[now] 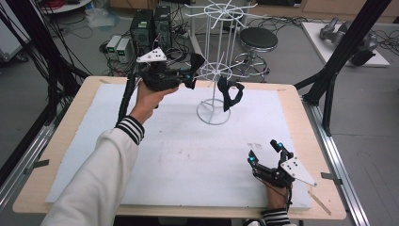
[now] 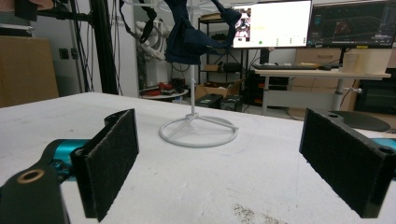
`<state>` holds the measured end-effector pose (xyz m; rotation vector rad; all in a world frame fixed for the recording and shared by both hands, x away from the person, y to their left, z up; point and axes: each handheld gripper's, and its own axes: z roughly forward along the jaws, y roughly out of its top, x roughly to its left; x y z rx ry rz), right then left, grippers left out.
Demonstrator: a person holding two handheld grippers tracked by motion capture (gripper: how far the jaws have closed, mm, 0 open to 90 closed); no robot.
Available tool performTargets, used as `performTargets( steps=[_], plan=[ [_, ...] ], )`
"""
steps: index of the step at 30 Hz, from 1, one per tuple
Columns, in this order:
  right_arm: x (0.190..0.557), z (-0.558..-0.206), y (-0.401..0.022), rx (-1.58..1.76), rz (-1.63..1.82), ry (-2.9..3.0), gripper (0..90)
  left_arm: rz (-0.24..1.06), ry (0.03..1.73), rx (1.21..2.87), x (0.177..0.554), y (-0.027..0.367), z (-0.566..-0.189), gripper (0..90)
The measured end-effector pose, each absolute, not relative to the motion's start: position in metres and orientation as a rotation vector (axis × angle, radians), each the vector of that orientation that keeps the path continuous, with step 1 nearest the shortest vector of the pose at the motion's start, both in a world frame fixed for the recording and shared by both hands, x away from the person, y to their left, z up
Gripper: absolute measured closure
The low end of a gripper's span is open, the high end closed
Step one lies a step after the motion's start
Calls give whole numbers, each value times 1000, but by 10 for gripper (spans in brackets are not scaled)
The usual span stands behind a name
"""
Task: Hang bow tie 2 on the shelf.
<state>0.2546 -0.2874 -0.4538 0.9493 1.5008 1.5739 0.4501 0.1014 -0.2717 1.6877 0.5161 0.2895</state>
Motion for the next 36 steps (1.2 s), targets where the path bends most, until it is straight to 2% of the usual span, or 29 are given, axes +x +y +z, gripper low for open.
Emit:
performTargets(
  steps=[18, 36],
  plan=[
    [254, -454, -287, 941, 1564, 1502, 112, 285, 530, 1711, 439, 112, -273, 756],
    [254, -454, -287, 952, 1569, 1503, 112, 261, 565, 1699, 448, 86, -279, 756]
  ],
)
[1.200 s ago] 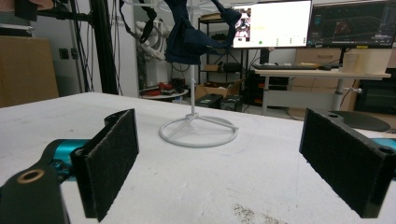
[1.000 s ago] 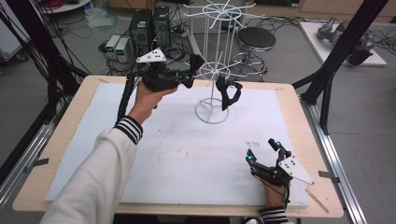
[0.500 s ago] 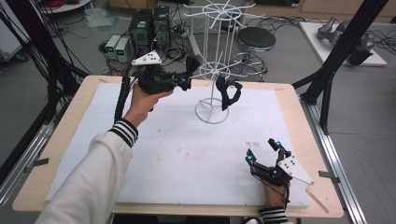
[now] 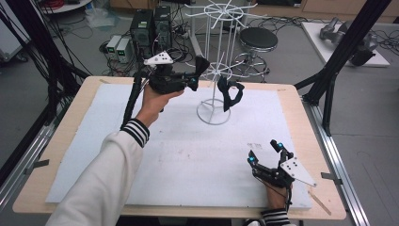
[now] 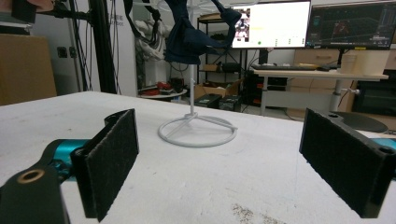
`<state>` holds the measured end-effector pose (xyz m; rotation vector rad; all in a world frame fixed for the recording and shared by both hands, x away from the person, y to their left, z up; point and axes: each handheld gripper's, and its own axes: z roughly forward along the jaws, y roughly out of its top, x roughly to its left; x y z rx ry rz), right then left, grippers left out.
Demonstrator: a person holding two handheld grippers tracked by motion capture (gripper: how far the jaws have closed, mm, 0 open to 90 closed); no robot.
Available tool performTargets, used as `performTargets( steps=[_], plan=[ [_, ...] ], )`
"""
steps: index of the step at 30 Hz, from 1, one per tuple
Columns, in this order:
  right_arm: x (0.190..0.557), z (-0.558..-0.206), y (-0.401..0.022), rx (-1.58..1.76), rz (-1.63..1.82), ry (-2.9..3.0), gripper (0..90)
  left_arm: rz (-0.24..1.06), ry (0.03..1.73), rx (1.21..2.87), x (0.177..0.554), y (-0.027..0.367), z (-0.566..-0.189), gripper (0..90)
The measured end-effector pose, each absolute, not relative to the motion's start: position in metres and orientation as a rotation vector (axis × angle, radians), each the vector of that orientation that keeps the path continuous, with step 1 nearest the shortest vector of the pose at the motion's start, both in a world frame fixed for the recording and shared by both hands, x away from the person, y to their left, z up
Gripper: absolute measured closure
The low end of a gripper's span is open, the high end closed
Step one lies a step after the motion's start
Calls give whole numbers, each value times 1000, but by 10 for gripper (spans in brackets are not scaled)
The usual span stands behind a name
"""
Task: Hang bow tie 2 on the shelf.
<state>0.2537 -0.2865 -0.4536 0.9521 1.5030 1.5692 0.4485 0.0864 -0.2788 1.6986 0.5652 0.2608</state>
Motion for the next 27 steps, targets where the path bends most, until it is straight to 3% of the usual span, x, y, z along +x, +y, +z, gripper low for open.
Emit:
performTargets(
  steps=[27],
  plan=[
    [254, -454, -288, 961, 1573, 1489, 112, 347, 566, 1751, 454, 78, -272, 739]
  ],
)
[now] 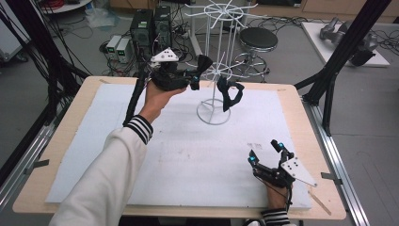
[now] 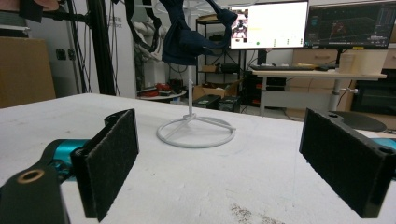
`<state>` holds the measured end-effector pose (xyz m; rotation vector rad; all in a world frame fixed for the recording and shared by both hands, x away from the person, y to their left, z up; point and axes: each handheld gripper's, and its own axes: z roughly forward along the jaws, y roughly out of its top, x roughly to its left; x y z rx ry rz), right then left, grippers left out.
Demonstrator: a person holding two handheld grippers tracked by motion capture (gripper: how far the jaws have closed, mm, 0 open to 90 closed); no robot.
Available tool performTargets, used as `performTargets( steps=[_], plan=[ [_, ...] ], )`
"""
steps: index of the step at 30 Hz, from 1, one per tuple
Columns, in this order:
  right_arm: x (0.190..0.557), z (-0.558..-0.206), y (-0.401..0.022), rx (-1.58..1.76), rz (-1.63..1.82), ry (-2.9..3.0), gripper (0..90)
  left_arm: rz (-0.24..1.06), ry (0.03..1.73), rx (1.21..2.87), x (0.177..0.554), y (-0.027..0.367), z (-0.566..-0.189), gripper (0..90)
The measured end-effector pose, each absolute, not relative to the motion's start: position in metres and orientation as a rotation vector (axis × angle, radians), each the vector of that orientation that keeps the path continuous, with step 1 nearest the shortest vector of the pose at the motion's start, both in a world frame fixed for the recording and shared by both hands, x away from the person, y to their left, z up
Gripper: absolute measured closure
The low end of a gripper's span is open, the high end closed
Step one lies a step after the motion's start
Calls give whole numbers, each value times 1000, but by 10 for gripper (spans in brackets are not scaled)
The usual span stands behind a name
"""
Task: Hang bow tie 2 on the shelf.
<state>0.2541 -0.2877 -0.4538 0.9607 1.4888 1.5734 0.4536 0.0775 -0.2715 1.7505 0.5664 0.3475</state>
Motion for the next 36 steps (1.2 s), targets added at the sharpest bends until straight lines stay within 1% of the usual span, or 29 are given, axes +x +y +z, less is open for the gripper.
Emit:
performTargets(
  steps=[5, 6, 7, 9, 10, 13, 15, 20, 23, 27, 30, 36],
  plan=[
    [255, -454, -289, 959, 1574, 1489, 112, 375, 578, 1749, 452, 76, -271, 634],
    [255, -454, -289, 957, 1574, 1490, 112, 385, 573, 1742, 452, 76, -270, 572],
    [255, -454, -289, 955, 1574, 1491, 112, 399, 569, 1729, 451, 76, -269, 487],
    [254, -454, -288, 962, 1576, 1491, 112, 444, 546, 1700, 448, 77, -266, 286],
    [255, -454, -289, 955, 1571, 1490, 112, 471, 540, 1689, 446, 77, -264, 221],
    [254, -454, -289, 959, 1567, 1485, 112, 464, 517, 1696, 443, 78, -261, 188],
    [254, -454, -289, 963, 1570, 1488, 112, 458, 501, 1713, 441, 80, -261, 141],
    [254, -455, -289, 966, 1573, 1491, 112, 443, 482, 1710, 432, 89, -263, 135],
    [254, -455, -291, 969, 1581, 1487, 112, 459, 447, 1709, 421, 100, -263, 133],
    [255, -456, -292, 981, 1589, 1481, 112, 488, 429, 1685, 405, 123, -269, 133],
    [254, -456, -292, 976, 1579, 1486, 112, 488, 438, 1649, 391, 146, -280, 133],
    [253, -456, -291, 979, 1574, 1486, 112, 553, 481, 1630, 355, 199, -313, 133]
  ],
)
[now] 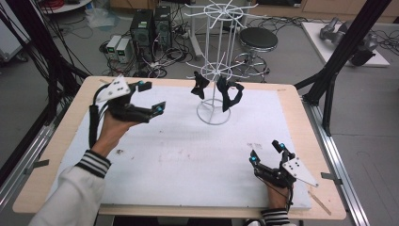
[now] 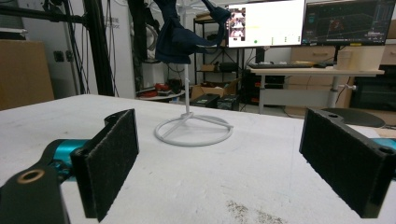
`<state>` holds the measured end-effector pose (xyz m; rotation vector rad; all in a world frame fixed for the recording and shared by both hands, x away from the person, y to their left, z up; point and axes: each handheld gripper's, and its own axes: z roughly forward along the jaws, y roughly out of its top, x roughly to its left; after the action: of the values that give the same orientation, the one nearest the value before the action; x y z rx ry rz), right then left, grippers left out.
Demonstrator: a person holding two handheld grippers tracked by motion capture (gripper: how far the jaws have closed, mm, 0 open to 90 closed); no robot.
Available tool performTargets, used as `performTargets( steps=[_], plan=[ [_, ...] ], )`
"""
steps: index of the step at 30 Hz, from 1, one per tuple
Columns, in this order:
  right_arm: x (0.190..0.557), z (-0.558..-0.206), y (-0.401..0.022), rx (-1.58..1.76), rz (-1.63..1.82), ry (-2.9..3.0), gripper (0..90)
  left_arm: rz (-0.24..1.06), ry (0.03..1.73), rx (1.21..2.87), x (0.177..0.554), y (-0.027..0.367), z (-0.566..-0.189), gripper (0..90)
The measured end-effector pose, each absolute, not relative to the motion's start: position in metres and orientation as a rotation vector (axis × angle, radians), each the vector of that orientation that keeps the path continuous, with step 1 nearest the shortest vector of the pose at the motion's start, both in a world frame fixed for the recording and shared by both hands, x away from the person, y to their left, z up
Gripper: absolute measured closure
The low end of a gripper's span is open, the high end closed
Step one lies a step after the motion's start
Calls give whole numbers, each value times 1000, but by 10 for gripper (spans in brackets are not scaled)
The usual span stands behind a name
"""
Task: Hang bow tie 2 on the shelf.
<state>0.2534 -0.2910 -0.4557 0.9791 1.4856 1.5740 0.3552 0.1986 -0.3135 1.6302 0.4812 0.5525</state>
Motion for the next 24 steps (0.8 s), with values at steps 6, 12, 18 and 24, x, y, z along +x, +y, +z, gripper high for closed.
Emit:
performTargets(
  steps=[6, 12, 18, 24],
  plan=[
    [253, -456, -290, 983, 1570, 1481, 112, 643, 547, 1557, 316, 241, -355, 133],
    [253, -456, -288, 973, 1545, 1491, 112, 699, 611, 1529, 289, 271, -394, 133],
    [253, -456, -287, 972, 1536, 1497, 112, 754, 677, 1459, 272, 283, -431, 133],
    [253, -456, -286, 966, 1527, 1494, 112, 731, 698, 1406, 271, 284, -446, 133]
  ],
)
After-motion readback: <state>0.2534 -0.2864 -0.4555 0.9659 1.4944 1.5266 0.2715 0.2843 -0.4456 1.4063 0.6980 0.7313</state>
